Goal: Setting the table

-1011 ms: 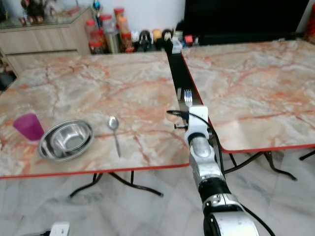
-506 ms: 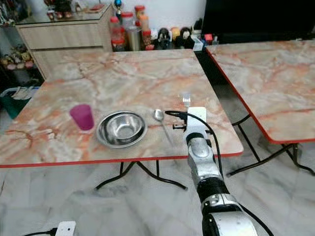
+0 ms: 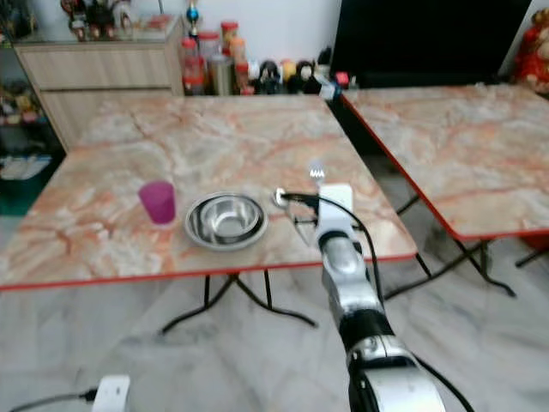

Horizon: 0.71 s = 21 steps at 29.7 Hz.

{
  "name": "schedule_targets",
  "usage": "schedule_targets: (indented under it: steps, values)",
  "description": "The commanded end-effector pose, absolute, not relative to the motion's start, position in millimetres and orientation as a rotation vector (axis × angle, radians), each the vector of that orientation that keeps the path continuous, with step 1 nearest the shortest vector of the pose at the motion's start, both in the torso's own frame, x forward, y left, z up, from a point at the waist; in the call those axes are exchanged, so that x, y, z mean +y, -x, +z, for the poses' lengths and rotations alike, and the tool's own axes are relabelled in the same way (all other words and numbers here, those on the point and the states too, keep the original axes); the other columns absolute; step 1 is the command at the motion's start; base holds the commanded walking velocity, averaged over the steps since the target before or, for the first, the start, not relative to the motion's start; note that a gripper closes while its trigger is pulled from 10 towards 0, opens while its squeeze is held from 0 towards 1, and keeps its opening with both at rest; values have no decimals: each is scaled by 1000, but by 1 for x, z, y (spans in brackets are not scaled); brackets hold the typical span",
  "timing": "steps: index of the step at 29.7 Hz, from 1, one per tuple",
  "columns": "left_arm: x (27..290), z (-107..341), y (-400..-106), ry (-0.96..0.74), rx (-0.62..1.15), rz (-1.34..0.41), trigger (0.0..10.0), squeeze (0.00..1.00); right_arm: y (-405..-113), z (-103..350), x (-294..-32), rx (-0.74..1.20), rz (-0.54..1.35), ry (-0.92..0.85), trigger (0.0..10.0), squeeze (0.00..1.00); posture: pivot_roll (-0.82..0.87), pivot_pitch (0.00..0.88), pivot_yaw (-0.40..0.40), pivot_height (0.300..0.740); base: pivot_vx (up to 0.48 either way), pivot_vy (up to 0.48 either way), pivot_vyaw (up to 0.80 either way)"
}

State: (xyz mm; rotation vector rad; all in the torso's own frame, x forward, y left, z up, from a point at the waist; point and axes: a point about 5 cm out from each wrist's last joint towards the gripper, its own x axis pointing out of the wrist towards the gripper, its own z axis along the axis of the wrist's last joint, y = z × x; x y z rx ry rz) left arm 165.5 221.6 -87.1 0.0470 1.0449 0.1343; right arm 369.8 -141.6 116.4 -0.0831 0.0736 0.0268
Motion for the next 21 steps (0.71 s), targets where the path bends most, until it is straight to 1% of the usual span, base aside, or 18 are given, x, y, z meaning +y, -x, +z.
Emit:
schedule_targets:
  steps: [1, 9, 10, 13, 21]
  values:
    - [229, -87, -162, -45, 1066, 142, 10000, 0, -367, 110, -144, 93, 10, 60, 10000, 0, 83, 0, 13, 740, 364, 0, 0]
    - [244, -83, -163, -51, 1064, 155, 10000, 0, -367, 111, -142, 87, 26, 81, 10000, 0, 86, 0, 13, 740, 368, 0, 0]
    - [245, -83, -162, -51, 1066, 156, 10000, 0, -367, 111, -142, 85, 27, 84, 10000, 0, 86, 0, 13, 740, 368, 0, 481]
    - [246, -84, -158, -51, 1075, 158, 10000, 0, -367, 112, -142, 81, 24, 77, 10000, 0, 86, 0, 13, 740, 371, 0, 635]
    - [244, -89, -147, -46, 1097, 160, 10000, 0, -366, 109, -145, 97, 15, 69, 10000, 0, 84, 0, 12, 740, 370, 0, 0]
